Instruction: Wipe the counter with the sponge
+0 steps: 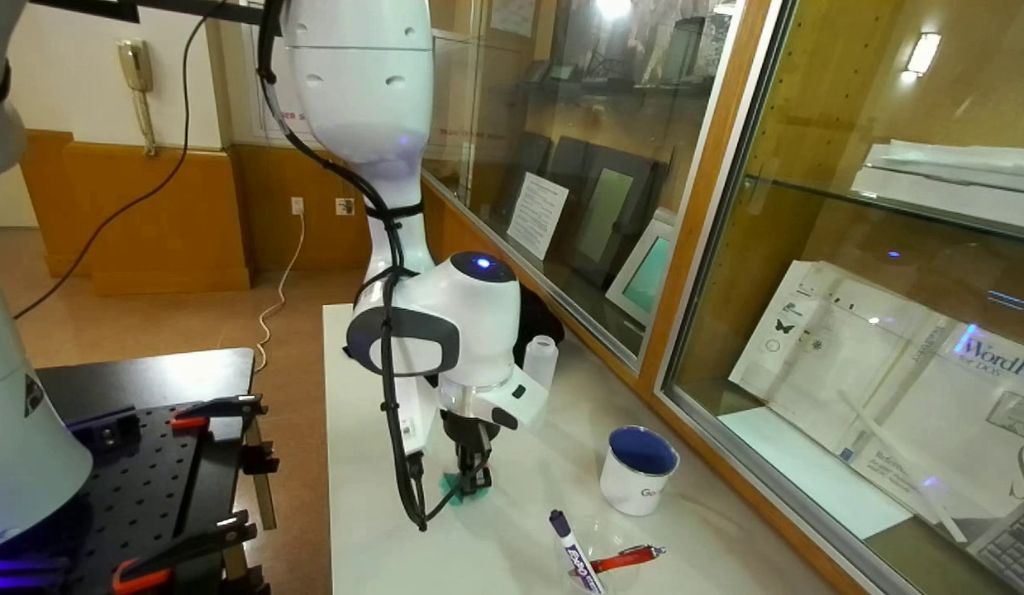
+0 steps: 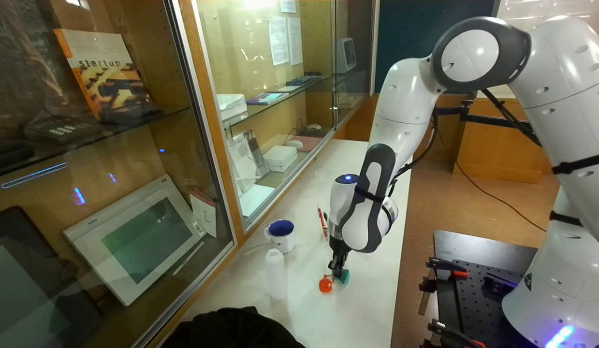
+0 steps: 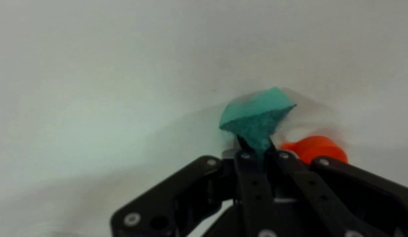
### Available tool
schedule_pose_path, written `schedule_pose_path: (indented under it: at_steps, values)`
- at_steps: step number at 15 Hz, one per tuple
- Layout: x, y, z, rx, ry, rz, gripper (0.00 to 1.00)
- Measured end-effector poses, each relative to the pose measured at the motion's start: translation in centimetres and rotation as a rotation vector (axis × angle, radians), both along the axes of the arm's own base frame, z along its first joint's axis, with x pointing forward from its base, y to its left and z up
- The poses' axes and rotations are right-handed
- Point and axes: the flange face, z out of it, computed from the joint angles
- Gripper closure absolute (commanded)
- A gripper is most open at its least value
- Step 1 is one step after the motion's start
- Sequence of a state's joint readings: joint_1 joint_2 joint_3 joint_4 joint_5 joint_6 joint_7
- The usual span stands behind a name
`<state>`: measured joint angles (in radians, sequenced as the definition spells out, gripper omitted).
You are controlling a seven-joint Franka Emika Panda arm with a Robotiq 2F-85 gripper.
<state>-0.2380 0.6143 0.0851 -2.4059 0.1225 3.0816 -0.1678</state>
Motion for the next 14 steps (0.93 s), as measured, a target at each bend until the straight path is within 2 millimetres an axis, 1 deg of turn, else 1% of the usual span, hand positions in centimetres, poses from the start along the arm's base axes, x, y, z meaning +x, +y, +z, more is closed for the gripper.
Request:
schedule_pose_path:
  at_steps: [2,4,9,11,14]
  values:
    - [0.1,1.3,-0.1,0.036,0.002,0.008,0.98]
    - [-0.1,1.0,-0.4,0.052,0.009,-0.006,0.98]
    - [-1.0,-1.7,-0.7,0.051,0.021,-0.087,0.98]
    - [-1.7,-3.3,-0.6,0.039,0.029,-0.137,0.98]
    - [-3.3,-6.4,-0.6,0.017,0.047,-0.221,0.98]
